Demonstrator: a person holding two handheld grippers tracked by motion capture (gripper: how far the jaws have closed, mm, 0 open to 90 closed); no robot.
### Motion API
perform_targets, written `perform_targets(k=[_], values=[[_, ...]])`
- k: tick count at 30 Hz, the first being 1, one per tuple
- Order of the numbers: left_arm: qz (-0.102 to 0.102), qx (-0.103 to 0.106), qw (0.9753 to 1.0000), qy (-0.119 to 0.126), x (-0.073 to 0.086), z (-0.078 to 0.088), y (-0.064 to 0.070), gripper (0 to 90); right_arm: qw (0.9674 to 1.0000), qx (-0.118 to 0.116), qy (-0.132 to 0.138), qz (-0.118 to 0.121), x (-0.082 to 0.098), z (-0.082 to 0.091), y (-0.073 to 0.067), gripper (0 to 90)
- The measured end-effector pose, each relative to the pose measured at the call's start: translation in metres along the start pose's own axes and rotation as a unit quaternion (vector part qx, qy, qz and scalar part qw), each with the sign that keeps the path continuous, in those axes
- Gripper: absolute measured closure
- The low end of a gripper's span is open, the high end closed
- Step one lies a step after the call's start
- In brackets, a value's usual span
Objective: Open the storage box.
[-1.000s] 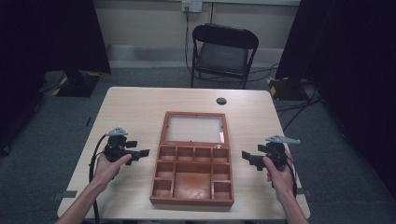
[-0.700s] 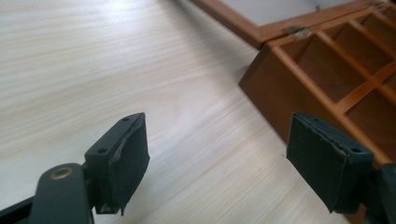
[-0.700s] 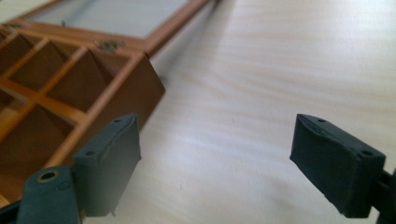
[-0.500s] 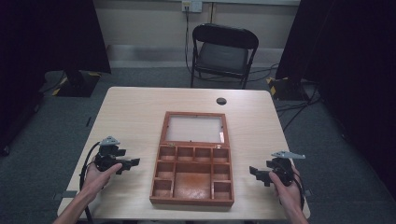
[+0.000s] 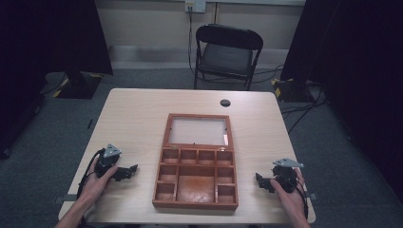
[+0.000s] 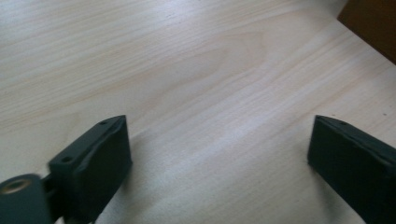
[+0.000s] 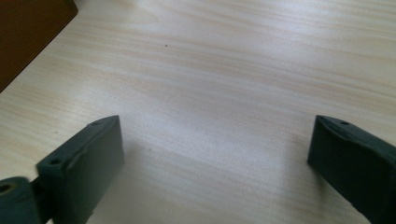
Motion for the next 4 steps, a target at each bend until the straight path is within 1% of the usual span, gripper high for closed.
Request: perform_targets(k=[2,4], values=[[-0.002,-0.003,1.0,-0.003,0.0001,-0.0002,-0.001,3.4,1.0,0.0,0.001,0.001,-0.0002,-0.0009,0.0008,0.9],[0.001,-0.004,1.0,-0.001,-0.0002,-0.0005,-0.0006,2.8,1.0,0.0,0.001,0.0,-0.0004,-0.0011,0.0007,0.7]])
Point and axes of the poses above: each handheld gripper's, and its own axes: z roughly backward along the jaws, x roughly out of its underside, y roughly to its right, the point moved 8 cm from there along -z, roughly forward along the jaws, and after that the axes turned 1 degree about x, right-handed, at the moved point
